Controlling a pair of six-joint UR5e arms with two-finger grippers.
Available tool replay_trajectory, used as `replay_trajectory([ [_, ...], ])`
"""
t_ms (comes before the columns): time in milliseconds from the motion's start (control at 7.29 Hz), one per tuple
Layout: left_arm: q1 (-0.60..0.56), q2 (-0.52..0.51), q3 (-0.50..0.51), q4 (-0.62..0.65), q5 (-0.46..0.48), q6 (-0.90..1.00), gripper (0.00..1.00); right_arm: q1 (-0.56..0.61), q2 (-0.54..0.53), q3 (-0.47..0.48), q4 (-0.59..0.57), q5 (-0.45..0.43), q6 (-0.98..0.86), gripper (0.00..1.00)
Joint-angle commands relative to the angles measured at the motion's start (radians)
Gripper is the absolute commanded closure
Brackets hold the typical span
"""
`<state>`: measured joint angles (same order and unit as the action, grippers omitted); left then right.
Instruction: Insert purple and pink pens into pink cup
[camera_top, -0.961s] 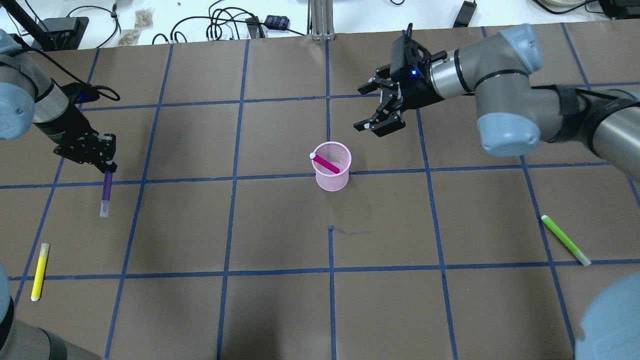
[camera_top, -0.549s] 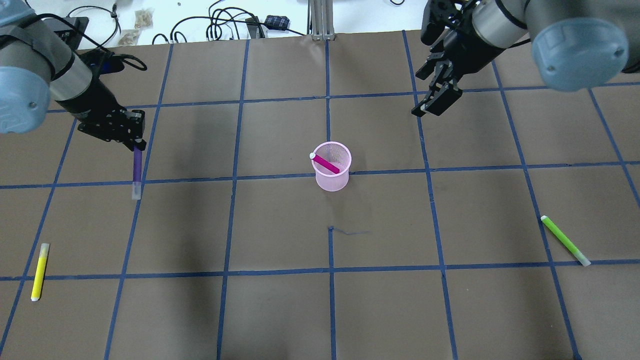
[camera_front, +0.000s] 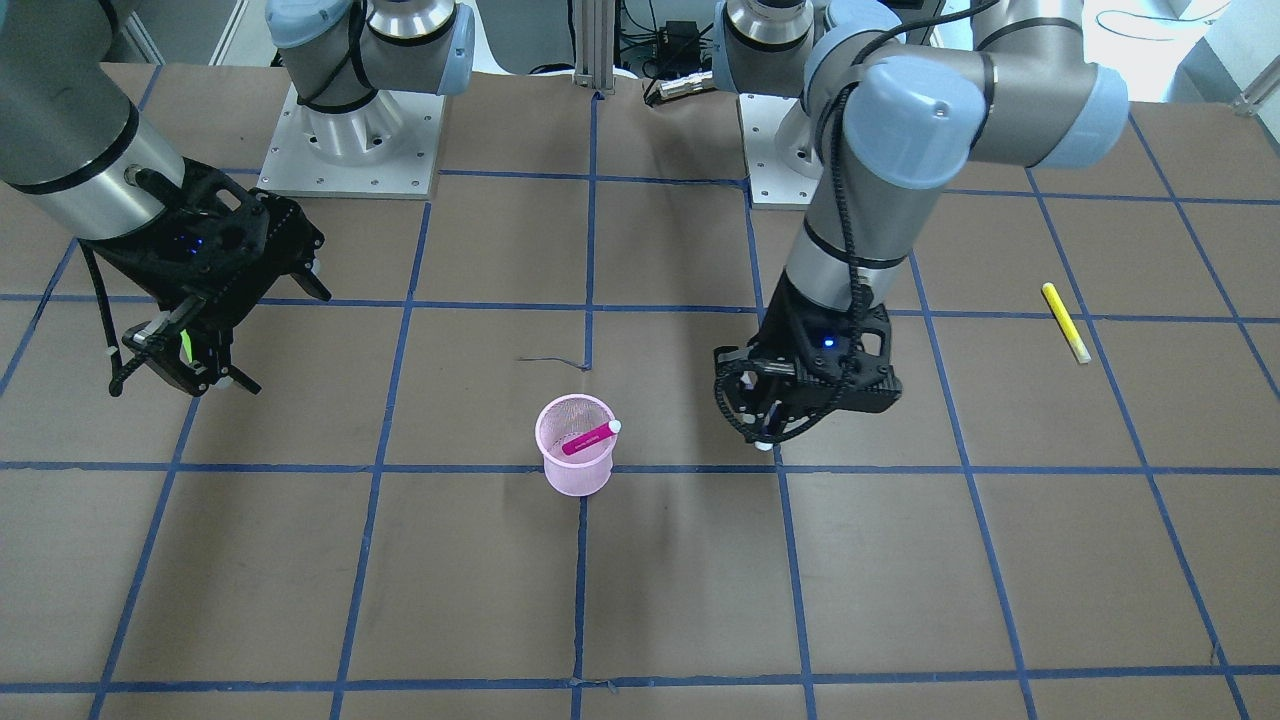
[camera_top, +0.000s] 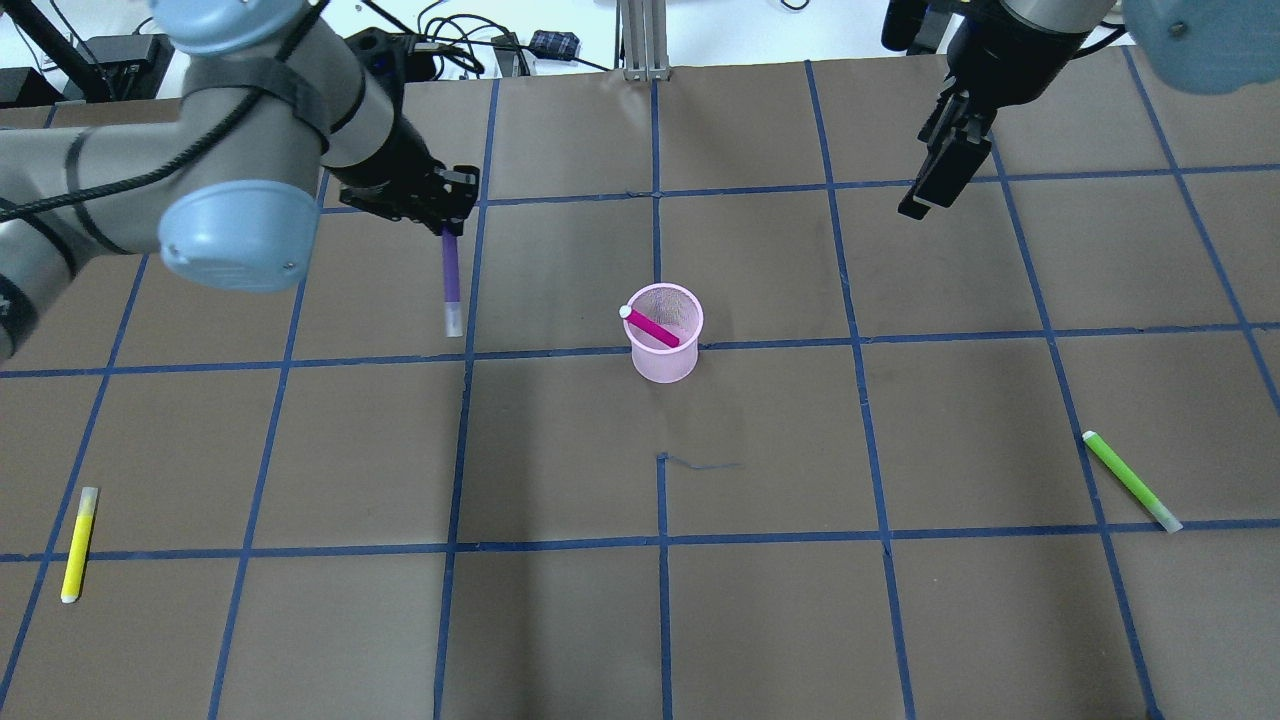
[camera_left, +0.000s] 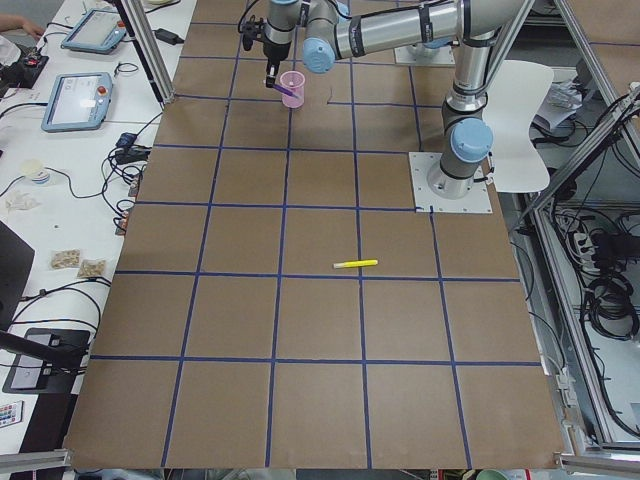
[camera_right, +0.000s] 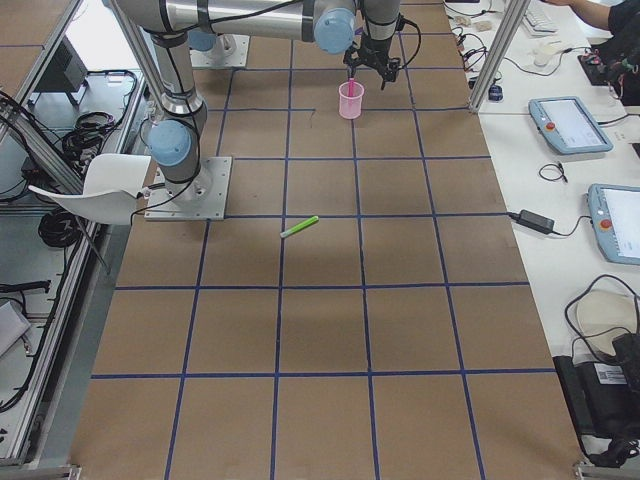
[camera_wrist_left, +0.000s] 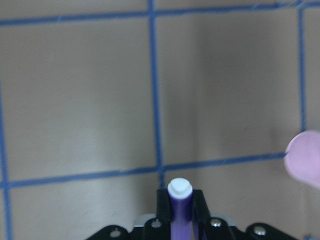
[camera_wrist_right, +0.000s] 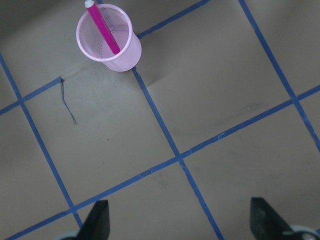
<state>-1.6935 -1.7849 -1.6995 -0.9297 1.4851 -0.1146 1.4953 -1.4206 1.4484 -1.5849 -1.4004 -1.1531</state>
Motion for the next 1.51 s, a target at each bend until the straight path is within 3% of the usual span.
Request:
replay_trajectory([
  [0, -0.112, -0.068, -0.003, 0.231, 0.015, -0.233, 1.00, 0.000, -0.014, -0.008, -0.001, -0.012, 0.079, 0.00],
  [137, -0.115, -0.077, 0.006, 0.250, 0.014, -0.303, 1.00, 0.000, -0.017, -0.013, -0.001, -0.014, 0.164, 0.00],
  [412, -0.153, -0.086, 0.006, 0.278, 0.036, -0.376, 1.00, 0.003, -0.024, -0.011, -0.030, -0.022, 0.506, 0.00],
  [686, -0.210, -0.132, 0.001, 0.319, 0.101, -0.410, 1.00, 0.019, -0.043, -0.005, -0.030, -0.150, 0.635, 0.00],
  [1098, -0.277, -0.177, -0.022, 0.373, 0.187, -0.415, 1.00, 0.028, -0.041, 0.000, -0.064, -0.198, 0.848, 0.00],
  [1373, -0.291, -0.185, -0.034, 0.373, 0.187, -0.410, 1.00, 0.028, -0.041, 0.007, -0.041, -0.195, 0.980, 0.00],
])
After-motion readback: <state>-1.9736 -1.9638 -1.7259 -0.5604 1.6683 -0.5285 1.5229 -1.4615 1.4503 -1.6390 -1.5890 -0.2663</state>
